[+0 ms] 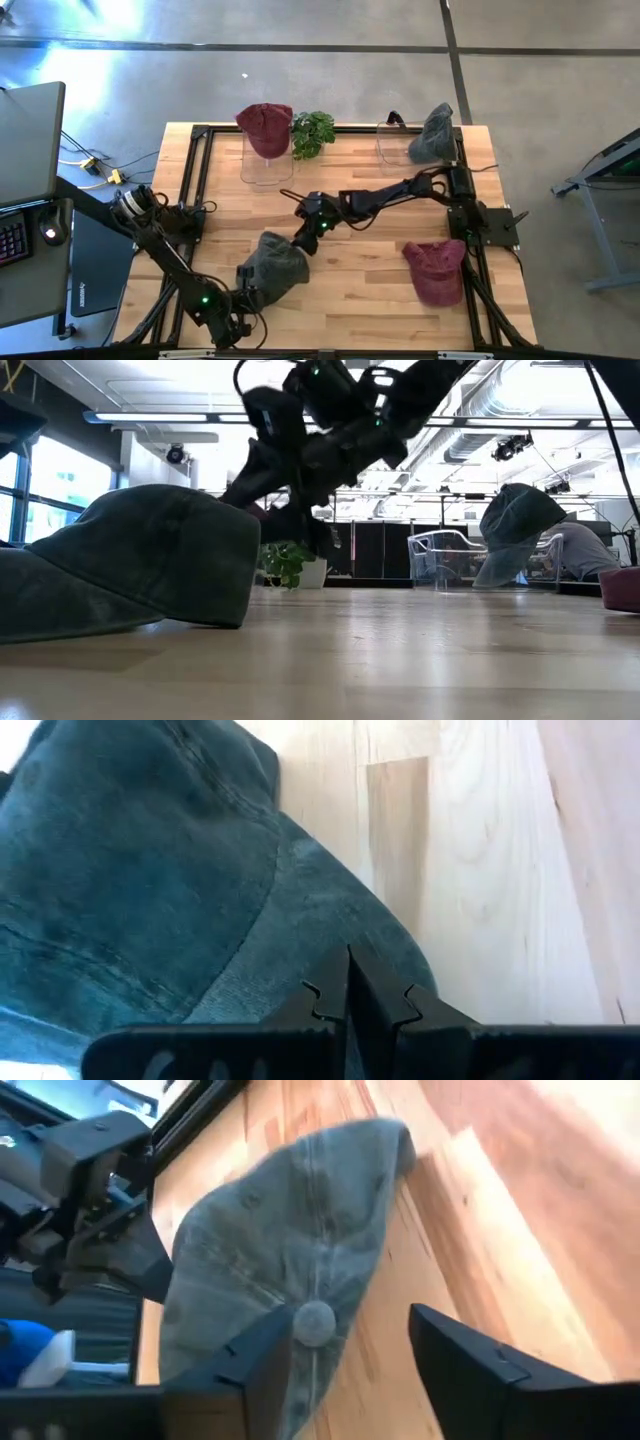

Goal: Pick & Place hat
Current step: Put the black cap into the right transparent bin

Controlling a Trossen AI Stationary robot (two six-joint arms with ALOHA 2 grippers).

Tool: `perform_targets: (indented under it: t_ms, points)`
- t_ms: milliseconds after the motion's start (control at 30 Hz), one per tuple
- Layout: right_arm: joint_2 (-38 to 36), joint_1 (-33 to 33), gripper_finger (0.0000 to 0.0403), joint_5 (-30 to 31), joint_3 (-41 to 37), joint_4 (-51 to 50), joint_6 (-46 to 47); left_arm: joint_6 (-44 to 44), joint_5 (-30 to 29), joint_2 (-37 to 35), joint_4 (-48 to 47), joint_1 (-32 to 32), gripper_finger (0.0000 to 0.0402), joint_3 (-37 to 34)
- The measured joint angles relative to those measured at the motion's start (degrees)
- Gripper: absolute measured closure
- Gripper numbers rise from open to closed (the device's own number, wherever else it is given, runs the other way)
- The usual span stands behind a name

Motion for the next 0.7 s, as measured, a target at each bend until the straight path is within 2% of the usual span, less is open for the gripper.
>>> perform_targets:
  t_ms: [167, 333, 500, 700]
  points:
    - [3.9, -0.03, 0.0164, -3.02, -0.04, 4.8, 4.57, -0.21, 0.01, -0.02, -0.22, -0.04, 0.0399, 0.0]
    - [5.18, -0.09, 0.0179, -7.36, -0.01, 11.94, 6.07, -0.22, -0.12, -0.02, -0.84, 0.04, 0.0399, 0.0]
    - [5.38, 0.15, 0.0246, -9.08, -0.02, 15.45, 6.06, -0.37, -0.14, -0.04, -1.07, 0.04, 0.0399, 0.0]
    - [5.36, 0.85, 0.0378, -9.69, -0.02, 18.14, 4.39, -1.38, -0.34, -0.07, -2.24, 0.04, 0.0399, 0.0]
